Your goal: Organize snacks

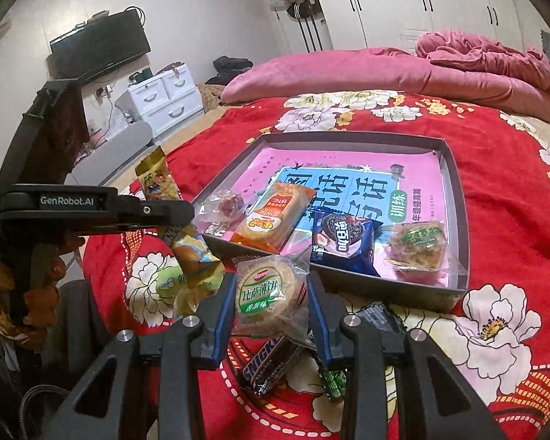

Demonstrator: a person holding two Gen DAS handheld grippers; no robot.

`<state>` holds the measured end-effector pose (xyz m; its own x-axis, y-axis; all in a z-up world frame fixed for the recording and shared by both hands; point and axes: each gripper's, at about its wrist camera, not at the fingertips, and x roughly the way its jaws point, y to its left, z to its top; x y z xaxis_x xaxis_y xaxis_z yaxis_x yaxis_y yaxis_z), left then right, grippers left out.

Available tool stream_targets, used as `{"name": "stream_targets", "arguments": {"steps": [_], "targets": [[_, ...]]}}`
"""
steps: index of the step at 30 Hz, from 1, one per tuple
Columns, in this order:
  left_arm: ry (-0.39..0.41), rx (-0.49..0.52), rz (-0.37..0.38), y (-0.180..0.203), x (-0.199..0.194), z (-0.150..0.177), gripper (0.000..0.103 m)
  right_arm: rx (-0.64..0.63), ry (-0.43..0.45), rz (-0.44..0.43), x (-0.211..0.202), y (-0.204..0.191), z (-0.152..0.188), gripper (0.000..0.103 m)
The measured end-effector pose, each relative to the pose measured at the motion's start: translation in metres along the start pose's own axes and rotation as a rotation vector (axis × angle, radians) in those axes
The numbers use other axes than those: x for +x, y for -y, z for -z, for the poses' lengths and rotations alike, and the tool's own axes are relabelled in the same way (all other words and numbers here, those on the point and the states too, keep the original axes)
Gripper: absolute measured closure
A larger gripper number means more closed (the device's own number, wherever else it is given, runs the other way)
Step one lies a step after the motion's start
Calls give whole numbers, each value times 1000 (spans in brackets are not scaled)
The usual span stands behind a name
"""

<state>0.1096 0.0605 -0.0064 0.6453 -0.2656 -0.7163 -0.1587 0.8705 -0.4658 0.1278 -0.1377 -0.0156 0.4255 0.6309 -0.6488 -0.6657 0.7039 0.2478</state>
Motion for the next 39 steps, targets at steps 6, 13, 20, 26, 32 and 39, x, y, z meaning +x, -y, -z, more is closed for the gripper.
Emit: {"name": "stream_targets", "arguments": {"steps": [6,13,20,26,32,39], "targets": [[31,-6,-3,0,-10,-5,84,11,23,11,-5,2,-2,66],[65,-19,-14,-3,-20,-11,84,20,44,26,-10,4,-5,66],[100,-28,-26,-4,-28,-18,84,32,62,50,-14,9,-7,66],[120,-18,-41,-1,-30,-24,84,43,89,83,-20,15,-9,66],[127,-8,-62,-1,-25,-28,84,70,127,111,-29,22,-11,66],[122,-9,-85,-4,-15,-31,84,98,162,140,-36,31,-14,66]]}}
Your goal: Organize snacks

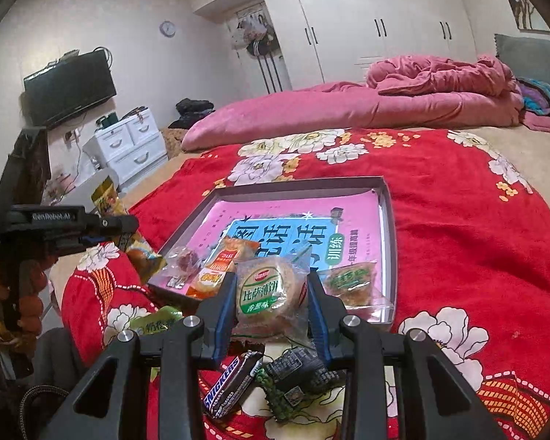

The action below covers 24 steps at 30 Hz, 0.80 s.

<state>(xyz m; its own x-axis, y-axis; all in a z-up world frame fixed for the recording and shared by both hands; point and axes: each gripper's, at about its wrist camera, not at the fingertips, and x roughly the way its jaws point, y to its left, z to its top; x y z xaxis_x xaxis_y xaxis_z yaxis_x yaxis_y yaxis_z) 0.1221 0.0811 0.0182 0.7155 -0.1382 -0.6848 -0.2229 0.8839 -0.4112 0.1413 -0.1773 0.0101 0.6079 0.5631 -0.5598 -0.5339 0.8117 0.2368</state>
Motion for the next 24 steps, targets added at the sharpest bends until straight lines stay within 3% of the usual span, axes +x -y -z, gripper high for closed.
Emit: {"name": "stream_targets", "arguments": {"steps": [24], "targets": [[-21,32,-41,2,25,-4,84,-31,50,47,-1,0,-8,66]]}}
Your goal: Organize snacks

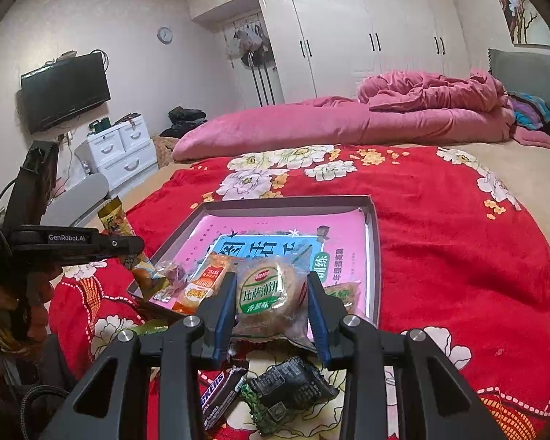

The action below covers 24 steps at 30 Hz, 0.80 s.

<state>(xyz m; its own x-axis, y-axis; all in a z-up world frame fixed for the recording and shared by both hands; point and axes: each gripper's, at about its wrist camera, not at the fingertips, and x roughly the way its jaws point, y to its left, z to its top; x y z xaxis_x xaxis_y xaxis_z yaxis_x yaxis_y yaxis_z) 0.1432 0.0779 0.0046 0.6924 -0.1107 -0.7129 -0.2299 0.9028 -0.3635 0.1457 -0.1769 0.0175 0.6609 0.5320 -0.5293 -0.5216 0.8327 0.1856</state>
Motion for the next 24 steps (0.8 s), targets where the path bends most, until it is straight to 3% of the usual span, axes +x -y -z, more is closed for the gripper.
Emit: {"name": "stream_targets", "arguments": {"steps": [24], "targets": [[-58,17,-18,3,27,4,83,32,-18,21,16,11,-6,66]]}}
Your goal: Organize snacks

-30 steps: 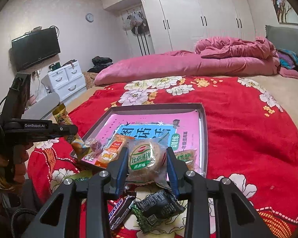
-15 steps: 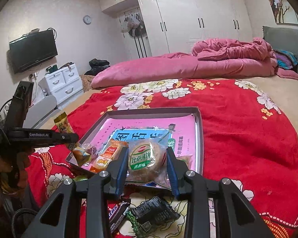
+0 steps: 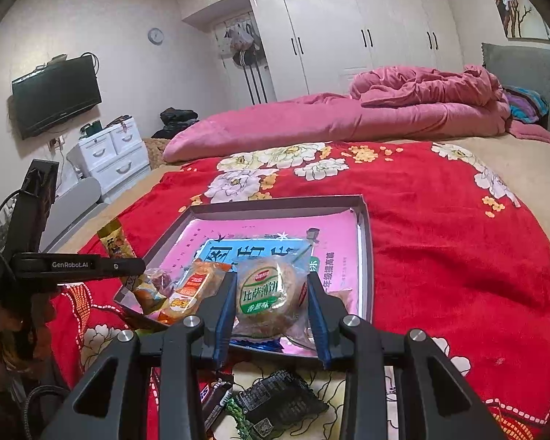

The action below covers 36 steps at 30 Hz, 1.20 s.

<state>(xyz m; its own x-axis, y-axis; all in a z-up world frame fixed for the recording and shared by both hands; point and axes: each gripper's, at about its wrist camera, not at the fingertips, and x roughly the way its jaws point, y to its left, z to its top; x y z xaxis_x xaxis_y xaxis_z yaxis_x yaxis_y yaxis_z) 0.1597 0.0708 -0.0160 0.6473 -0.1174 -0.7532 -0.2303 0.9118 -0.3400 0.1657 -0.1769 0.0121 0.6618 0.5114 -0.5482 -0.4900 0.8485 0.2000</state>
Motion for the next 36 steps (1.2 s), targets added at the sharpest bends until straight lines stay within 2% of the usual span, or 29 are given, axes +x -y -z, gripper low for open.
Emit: {"name": "stream_targets", "arguments": {"steps": [36], "targets": [[-61,-22,-8,-4,23,7,83,10,-82,12,38,5,4,66]]}}
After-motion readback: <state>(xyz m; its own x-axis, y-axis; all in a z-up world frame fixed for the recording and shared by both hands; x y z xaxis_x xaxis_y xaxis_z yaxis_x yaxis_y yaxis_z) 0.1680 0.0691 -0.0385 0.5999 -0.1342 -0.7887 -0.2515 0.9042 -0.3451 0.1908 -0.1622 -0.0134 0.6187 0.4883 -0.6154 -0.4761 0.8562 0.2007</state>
